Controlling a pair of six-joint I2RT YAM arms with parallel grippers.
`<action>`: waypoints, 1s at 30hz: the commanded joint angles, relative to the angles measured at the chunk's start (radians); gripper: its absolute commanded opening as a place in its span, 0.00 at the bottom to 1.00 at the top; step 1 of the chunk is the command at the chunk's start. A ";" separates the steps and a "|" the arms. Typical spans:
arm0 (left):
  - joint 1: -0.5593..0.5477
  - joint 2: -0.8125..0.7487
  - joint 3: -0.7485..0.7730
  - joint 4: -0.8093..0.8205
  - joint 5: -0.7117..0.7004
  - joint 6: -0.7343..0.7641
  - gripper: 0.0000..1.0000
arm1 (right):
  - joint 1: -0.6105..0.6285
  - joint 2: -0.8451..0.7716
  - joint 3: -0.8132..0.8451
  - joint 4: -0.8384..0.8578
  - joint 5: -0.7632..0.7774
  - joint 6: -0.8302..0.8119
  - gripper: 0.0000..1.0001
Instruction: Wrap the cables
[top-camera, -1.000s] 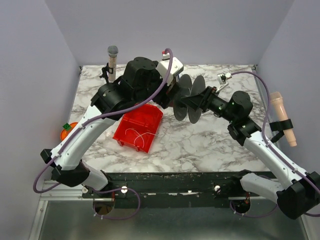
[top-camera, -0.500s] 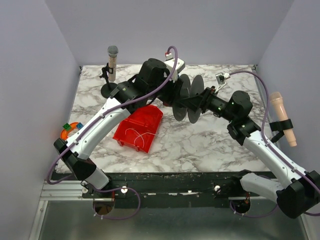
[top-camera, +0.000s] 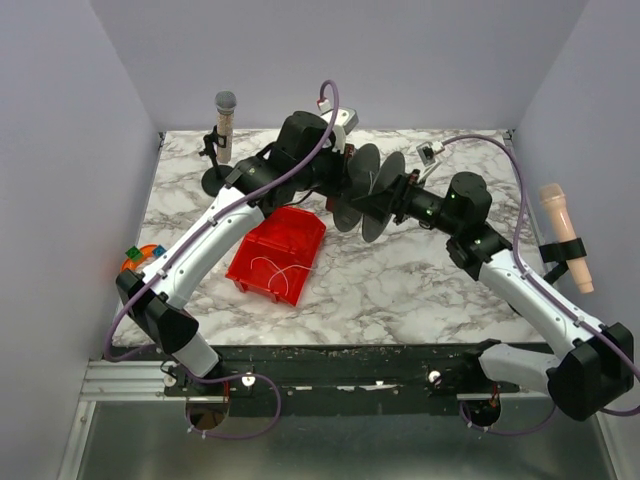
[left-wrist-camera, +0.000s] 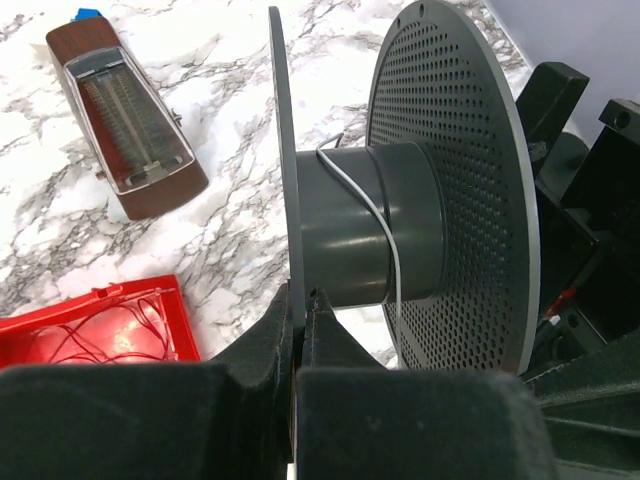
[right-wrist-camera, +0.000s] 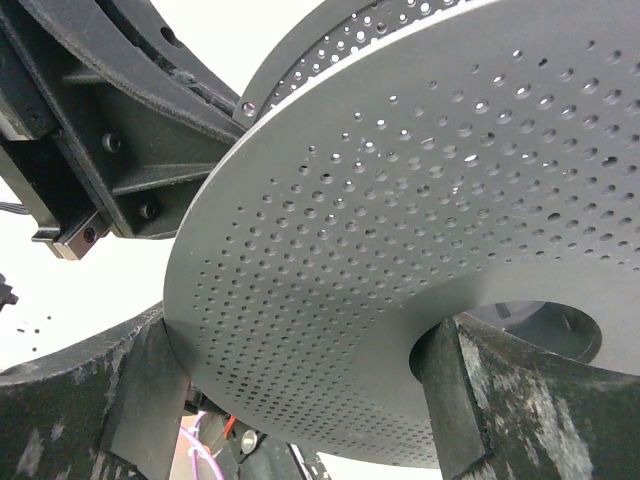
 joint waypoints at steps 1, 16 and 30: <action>0.055 -0.034 -0.016 -0.044 0.146 -0.088 0.00 | -0.007 0.033 0.125 -0.016 -0.049 -0.099 0.12; 0.178 -0.010 0.137 -0.101 0.152 -0.088 0.00 | 0.010 -0.096 0.179 -0.182 -0.146 -0.484 1.00; 0.235 -0.008 0.178 -0.110 0.150 -0.078 0.00 | 0.133 -0.171 -0.063 -0.269 -0.270 -0.731 0.89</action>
